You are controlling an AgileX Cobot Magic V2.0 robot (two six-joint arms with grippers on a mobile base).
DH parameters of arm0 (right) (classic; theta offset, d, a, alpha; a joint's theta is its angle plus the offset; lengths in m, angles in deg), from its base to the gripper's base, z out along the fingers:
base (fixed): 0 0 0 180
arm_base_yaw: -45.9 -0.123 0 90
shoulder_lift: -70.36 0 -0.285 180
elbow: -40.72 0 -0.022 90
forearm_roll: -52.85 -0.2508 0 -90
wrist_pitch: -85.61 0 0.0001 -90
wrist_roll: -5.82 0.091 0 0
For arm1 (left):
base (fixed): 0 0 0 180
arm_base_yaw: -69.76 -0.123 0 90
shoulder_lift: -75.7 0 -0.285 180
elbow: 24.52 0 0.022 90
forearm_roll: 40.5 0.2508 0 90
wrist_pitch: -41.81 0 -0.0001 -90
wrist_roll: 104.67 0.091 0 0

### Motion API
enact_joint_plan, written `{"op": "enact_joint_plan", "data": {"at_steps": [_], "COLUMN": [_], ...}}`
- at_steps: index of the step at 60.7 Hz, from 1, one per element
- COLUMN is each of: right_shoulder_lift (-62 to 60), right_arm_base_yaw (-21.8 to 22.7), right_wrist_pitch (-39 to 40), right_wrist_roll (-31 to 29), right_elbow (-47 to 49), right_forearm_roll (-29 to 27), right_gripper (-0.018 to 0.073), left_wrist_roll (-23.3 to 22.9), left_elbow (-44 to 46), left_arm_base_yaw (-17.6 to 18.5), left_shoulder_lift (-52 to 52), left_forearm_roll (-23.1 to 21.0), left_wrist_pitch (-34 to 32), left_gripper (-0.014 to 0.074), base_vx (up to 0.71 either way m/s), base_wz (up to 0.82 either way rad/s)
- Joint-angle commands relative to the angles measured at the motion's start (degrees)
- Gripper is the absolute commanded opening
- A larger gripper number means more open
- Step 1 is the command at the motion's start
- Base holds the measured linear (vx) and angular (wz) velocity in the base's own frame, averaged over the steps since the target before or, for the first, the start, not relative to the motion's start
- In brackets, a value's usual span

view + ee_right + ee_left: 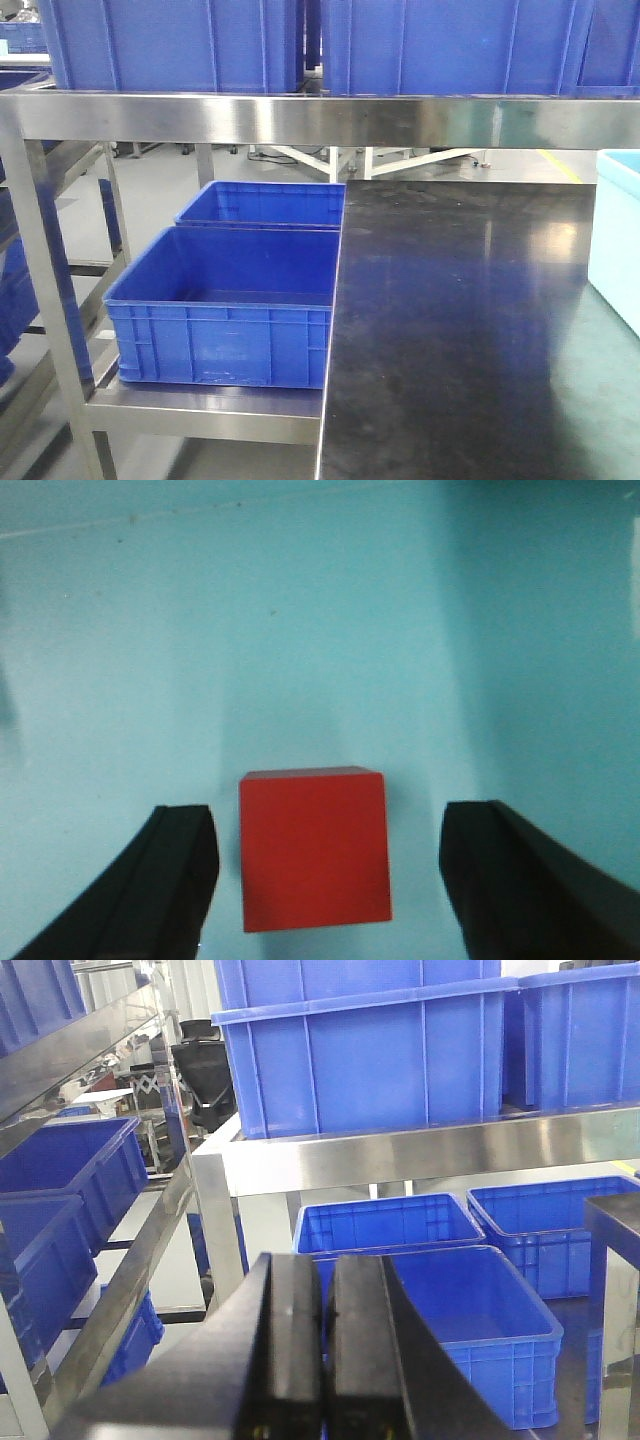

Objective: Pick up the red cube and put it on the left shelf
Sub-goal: 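Open the right gripper and lower it around the red cube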

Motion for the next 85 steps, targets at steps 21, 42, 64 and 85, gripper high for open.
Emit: {"op": "enact_joint_plan", "data": {"at_steps": [21, 42, 64, 85], "right_shoulder_lift": [1.53, 2.56, 2.56, 0.15], "right_arm_base_yaw": [0.36, 0.36, 0.36, -0.79], "right_wrist_pitch": [5.64, 6.35, 6.41, 5.90], "right_wrist_roll": [-0.26, -0.26, -0.26, -0.26], "right_elbow": [1.20, 1.20, 1.20, 2.58], "right_forearm_roll": [0.24, 0.24, 0.24, -1.23], "right_gripper": [0.0571, 0.0571, 0.0381, 0.0051], "left_wrist_roll": [0.11, 0.11, 0.11, 0.11], "left_elbow": [-1.26, -1.26, -1.26, -1.26], "left_arm_base_yaw": [0.35, 0.35, 0.35, 0.35], "left_shoulder_lift": [0.46, 0.46, 0.46, 0.46], "left_forearm_roll": [-0.11, -0.11, -0.11, -0.11], "left_wrist_pitch": [-4.80, -4.80, -4.80, -4.80], "left_gripper": [0.0106, 0.0106, 0.0106, 0.0106], "base_vx": [0.00, 0.00, 0.00, 0.00], "base_wz": [0.00, 0.00, 0.00, 0.00]}}
